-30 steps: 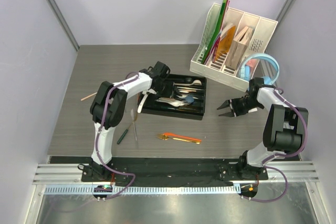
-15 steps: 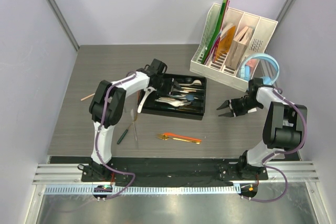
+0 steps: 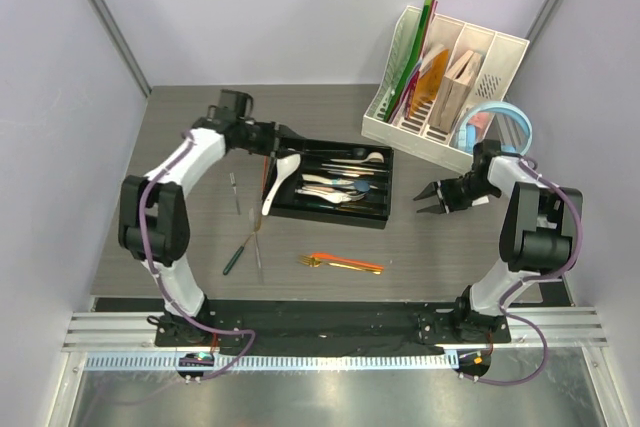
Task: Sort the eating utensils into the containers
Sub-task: Place the spoon in the storage box, then pick up the knife at the center of the board.
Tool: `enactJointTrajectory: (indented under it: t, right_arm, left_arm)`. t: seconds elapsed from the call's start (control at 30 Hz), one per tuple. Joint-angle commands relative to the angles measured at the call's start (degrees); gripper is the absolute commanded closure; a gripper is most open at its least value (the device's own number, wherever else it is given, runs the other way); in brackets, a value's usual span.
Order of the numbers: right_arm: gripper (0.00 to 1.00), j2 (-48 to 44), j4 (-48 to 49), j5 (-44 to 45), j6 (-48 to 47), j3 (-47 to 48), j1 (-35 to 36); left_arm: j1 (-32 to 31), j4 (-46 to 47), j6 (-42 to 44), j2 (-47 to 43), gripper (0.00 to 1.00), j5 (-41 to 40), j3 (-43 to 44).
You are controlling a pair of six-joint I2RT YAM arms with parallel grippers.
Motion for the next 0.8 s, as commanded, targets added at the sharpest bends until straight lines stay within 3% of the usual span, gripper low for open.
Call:
enactJointTrajectory:
  t: [0.0,0.03,0.1,0.2,0.3,0.6,0.77]
  right_arm:
    - [0.61,1.6,0.1,0.7,0.9,4.2,-0.1]
    - [0.61,2.1,0.1,1.0,1.0,4.8,-0.2]
    - [0.61,3.1,0.2,1.2,1.2,5.7,-0.1]
    - [0.61,4.3,0.1,1.8,1.4,7.2,-0.1]
    - [0.61,5.7,0.4,2.2,1.2,8.1,0.0]
    - [0.61,8.4,0.5,2.2,-0.3,8.6,0.0]
    - [0.61,8.2,0.8,2.3,-0.6,7.3,0.0]
  left_arm:
    - [7.7,-21.1,24.7,-1.0,0.63,1.3,6.9]
    - [9.7,-24.7,33.7,-0.3,0.64,0.3,10.4]
    - [11.9,-34.6,39.7,-0.7,0.64,-8.8,12.8]
    - [12.8,-38.8,46.0,-3.6,0.64,-23.2,12.0]
    - [12.8,-42.2,51.4,-2.9,0.64,-27.4,9.5]
    - [13.1,-42.1,64.8,-7.9,0.63,-29.1,-8.8]
    - [13.1,-40.4,69.0,-13.8,0.54,-33.4,-14.1]
